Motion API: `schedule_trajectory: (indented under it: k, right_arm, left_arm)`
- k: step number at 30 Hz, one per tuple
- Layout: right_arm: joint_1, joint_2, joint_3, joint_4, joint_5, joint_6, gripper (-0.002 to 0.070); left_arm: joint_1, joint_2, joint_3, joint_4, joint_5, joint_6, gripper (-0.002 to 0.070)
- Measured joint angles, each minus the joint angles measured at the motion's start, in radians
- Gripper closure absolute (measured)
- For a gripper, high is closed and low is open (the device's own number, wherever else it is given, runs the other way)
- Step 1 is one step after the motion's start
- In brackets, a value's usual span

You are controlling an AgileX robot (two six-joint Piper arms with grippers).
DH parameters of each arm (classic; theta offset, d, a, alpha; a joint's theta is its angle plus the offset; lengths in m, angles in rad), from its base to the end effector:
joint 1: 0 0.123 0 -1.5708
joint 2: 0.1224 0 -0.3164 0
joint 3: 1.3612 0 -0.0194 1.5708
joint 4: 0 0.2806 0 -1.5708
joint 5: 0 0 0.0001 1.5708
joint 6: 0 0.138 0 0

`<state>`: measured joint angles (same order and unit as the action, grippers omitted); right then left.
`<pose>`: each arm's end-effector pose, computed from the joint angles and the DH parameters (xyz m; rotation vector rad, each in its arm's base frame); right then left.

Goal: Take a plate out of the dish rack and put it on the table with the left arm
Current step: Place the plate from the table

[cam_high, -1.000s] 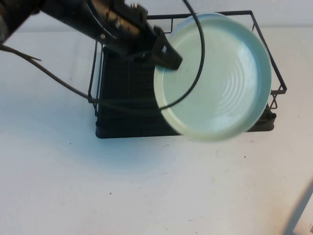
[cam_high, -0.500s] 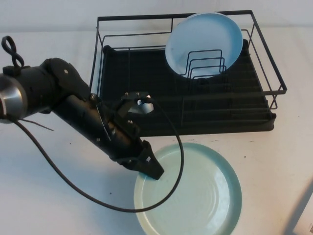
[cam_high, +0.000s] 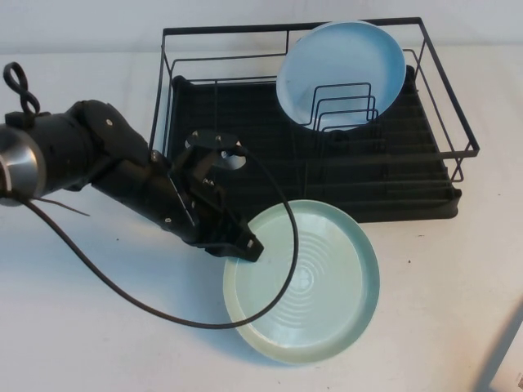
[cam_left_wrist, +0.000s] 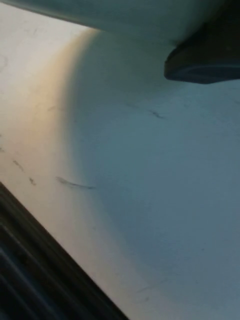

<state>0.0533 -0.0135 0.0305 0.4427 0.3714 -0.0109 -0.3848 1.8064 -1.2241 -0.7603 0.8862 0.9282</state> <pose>0.0942 0.0265 0.1602 0.2160 1.8483 0.4632 0.3495 -0.2211 0.1935 1.1403 2.4421 -0.7781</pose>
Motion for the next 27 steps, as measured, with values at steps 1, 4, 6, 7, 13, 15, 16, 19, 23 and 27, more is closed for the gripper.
schedule_trajectory:
  k: [1, 4, 6, 7, 13, 15, 16, 19, 23, 27]
  right_arm:
    - [0.0, 0.0, 0.0, 0.0, 0.0, 0.0, 0.0694]
    - [0.0, 0.0, 0.0, 0.0, 0.0, 0.0, 0.0694]
    - [0.0, 0.0, 0.0, 0.0, 0.0, 0.0, 0.0694]
    - [0.0, 0.0, 0.0, 0.0, 0.0, 0.0, 0.0694]
    - [0.0, 0.0, 0.0, 0.0, 0.0, 0.0, 0.0694]
    - [0.0, 0.0, 0.0, 0.0, 0.0, 0.0, 0.0694]
    - [0.0, 0.0, 0.0, 0.0, 0.0, 0.0, 0.0694]
    - [0.0, 0.0, 0.0, 0.0, 0.0, 0.0, 0.0694]
    - [0.0, 0.0, 0.0, 0.0, 0.0, 0.0, 0.0694]
    - [0.0, 0.0, 0.0, 0.0, 0.0, 0.0, 0.0694]
  left_arm:
    - [0.0, 0.004, 0.0, 0.0, -0.007, 0.0, 0.0617]
    - [0.0, 0.019, 0.0, 0.0, -0.028, 0.0, 0.0617]
    - [0.0, 0.023, 0.0, 0.016, -0.038, -0.002, 0.0601]
    - [0.0, 0.025, 0.0, 0.03, -0.046, -0.002, 0.0584]
    - [0.0, 0.038, 0.0, 0.144, -0.138, -0.013, 0.0409]
    - [0.0, 0.038, 0.0, 0.159, -0.156, -0.019, 0.0351]
    - [0.0, 0.038, 0.0, 0.164, -0.162, -0.024, 0.0333]
    - [0.0, 0.038, 0.0, 0.197, -0.173, -0.03, 0.0309]
    - [0.0, 0.038, -0.011, 0.294, -0.149, -0.088, 0.0305]
    - [0.0, -0.015, -0.041, 0.46, -0.101, -0.243, 0.0424]
